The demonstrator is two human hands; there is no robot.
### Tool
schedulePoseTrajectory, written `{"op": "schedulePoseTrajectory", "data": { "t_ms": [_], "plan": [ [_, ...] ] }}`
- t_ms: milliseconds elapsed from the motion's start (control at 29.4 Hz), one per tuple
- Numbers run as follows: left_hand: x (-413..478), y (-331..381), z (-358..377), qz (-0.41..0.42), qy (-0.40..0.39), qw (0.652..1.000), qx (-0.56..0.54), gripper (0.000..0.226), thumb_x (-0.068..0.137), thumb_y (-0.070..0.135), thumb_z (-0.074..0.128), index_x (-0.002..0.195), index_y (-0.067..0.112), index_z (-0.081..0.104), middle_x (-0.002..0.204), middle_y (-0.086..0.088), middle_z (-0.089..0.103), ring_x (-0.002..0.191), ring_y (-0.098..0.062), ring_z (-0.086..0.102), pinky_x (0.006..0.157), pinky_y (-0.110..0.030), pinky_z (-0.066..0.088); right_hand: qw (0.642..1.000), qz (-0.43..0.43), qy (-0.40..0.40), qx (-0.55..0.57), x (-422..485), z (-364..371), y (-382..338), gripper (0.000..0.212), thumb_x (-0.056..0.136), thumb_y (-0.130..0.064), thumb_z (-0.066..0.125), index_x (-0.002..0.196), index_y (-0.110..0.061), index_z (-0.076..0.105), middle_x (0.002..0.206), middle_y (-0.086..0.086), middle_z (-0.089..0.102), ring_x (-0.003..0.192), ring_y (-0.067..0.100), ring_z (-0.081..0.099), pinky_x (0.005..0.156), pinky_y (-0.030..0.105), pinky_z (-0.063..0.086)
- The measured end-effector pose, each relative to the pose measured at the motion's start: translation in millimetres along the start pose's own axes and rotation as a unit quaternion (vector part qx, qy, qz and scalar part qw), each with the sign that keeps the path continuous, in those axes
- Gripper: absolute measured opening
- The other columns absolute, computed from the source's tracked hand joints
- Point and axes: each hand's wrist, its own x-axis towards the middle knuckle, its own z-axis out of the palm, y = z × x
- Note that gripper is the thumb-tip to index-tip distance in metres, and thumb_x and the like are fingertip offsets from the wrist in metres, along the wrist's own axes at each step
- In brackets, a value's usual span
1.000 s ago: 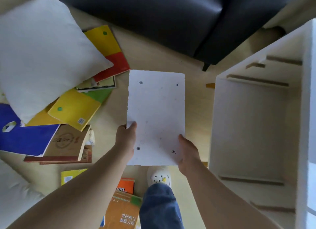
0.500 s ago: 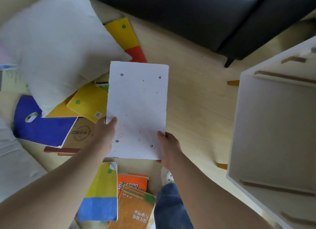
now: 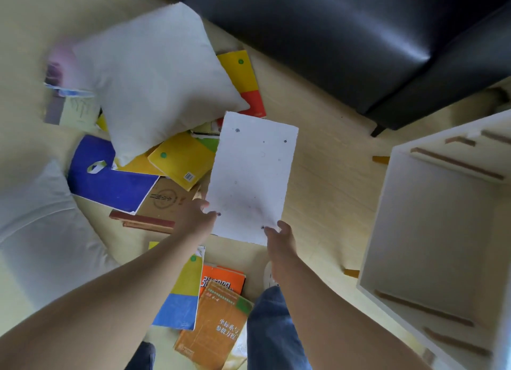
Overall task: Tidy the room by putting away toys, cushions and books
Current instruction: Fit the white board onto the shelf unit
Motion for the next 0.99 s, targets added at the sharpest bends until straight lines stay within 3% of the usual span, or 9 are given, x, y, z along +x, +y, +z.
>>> {"op": "schedulePoseTrajectory", "data": {
  "t_ms": [68, 170, 238, 340, 442, 577, 747, 883, 985],
  "plan": [
    [-25, -2, -15, -0.016, -0.021, 1.000, -0.014, 0.041, 0.092, 0.012, 0.048, 0.133, 0.008, 0.048, 0.136, -0.010, 0.051, 0.093, -0.027, 0.062, 0.066, -0.027, 0.045, 1.000, 0.015, 0.000, -0.014, -33, 4, 2, 0.047, 0.096, -0.015, 0.045, 0.143, -0.015, 0.036, 0.121, 0.011, 0.057, 0.099, 0.028, 0.057, 0.089, 0.034, 0.046],
    [-63, 0, -37, -0.033, -0.032, 0.997, -0.060, 0.037, 0.093, 0.013, 0.046, 0.129, 0.010, 0.050, 0.129, -0.009, 0.055, 0.099, -0.028, 0.059, 0.063, -0.022, 0.041, 0.999, 0.010, 0.007, -0.033, -76, 13, -2, 0.041, 0.094, -0.017, 0.047, 0.135, -0.015, 0.045, 0.092, 0.004, 0.058, 0.071, 0.017, 0.047, 0.064, 0.024, 0.040],
    [-88, 6, -57, -0.020, -0.043, 0.995, -0.092, 0.034, 0.094, 0.015, 0.047, 0.128, 0.010, 0.052, 0.120, -0.007, 0.058, 0.089, -0.021, 0.053, 0.064, -0.023, 0.039, 0.999, -0.012, 0.014, -0.034, -113, 20, -15, 0.034, 0.093, -0.016, 0.047, 0.126, -0.012, 0.052, 0.089, 0.005, 0.056, 0.074, 0.020, 0.048, 0.066, 0.024, 0.036],
    [-123, 10, -95, 0.015, -0.042, 0.991, -0.126, 0.031, 0.093, 0.013, 0.048, 0.122, 0.009, 0.055, 0.100, 0.000, 0.060, 0.079, -0.016, 0.052, 0.062, -0.024, 0.039, 0.998, -0.049, 0.037, 0.009, -169, 35, -31, 0.033, 0.091, -0.008, 0.046, 0.116, 0.013, 0.054, 0.092, 0.029, 0.056, 0.089, 0.031, 0.059, 0.071, 0.028, 0.027],
    [-167, -4, -155, 0.091, -0.075, 0.987, -0.105, 0.032, 0.092, 0.013, 0.047, 0.122, 0.012, 0.056, 0.123, -0.003, 0.057, 0.101, -0.025, 0.055, 0.072, -0.026, 0.038, 0.989, -0.081, 0.078, 0.094, -245, 72, -22, 0.019, 0.091, -0.009, 0.046, 0.077, 0.005, 0.045, 0.068, 0.012, 0.040, 0.065, 0.018, 0.040, 0.073, 0.030, 0.027],
    [-216, -36, -214, 0.147, -0.091, 0.983, -0.058, 0.029, 0.092, 0.018, 0.049, 0.120, 0.017, 0.058, 0.110, -0.004, 0.061, 0.090, -0.020, 0.056, 0.073, -0.028, 0.043, 0.976, -0.068, 0.095, 0.182, -312, 114, 7, 0.006, 0.091, -0.014, 0.047, 0.086, -0.010, 0.048, 0.070, 0.005, 0.040, 0.072, 0.021, 0.042, 0.070, 0.034, 0.036],
    [-272, -101, -292, 0.206, -0.090, 0.974, 0.008, 0.024, 0.093, 0.018, 0.049, 0.116, 0.016, 0.059, 0.076, 0.008, 0.051, 0.064, -0.008, 0.046, 0.052, -0.022, 0.036, 0.948, -0.086, 0.073, 0.297, -410, 178, 62, 0.005, 0.093, -0.016, 0.048, 0.097, -0.014, 0.047, 0.077, 0.002, 0.045, 0.079, 0.020, 0.047, 0.068, 0.030, 0.041],
    [-307, -129, -327, 0.244, -0.099, 0.964, 0.042, 0.025, 0.094, 0.018, 0.048, 0.116, 0.015, 0.059, 0.085, 0.003, 0.054, 0.072, -0.013, 0.050, 0.056, -0.025, 0.037, 0.927, -0.106, 0.087, 0.349, -465, 194, 98, 0.002, 0.093, -0.014, 0.048, 0.094, -0.012, 0.047, 0.073, 0.002, 0.041, 0.065, 0.016, 0.042, 0.061, 0.028, 0.037],
    [-323, -144, -338, 0.250, -0.110, 0.961, 0.035, 0.028, 0.093, 0.020, 0.049, 0.118, 0.014, 0.059, 0.102, -0.007, 0.061, 0.090, -0.022, 0.054, 0.068, -0.027, 0.039, 0.918, -0.111, 0.095, 0.370, -487, 203, 119, 0.007, 0.094, -0.018, 0.049, 0.099, -0.013, 0.049, 0.077, 0.001, 0.044, 0.077, 0.020, 0.045, 0.070, 0.032, 0.037]
  ]
}}
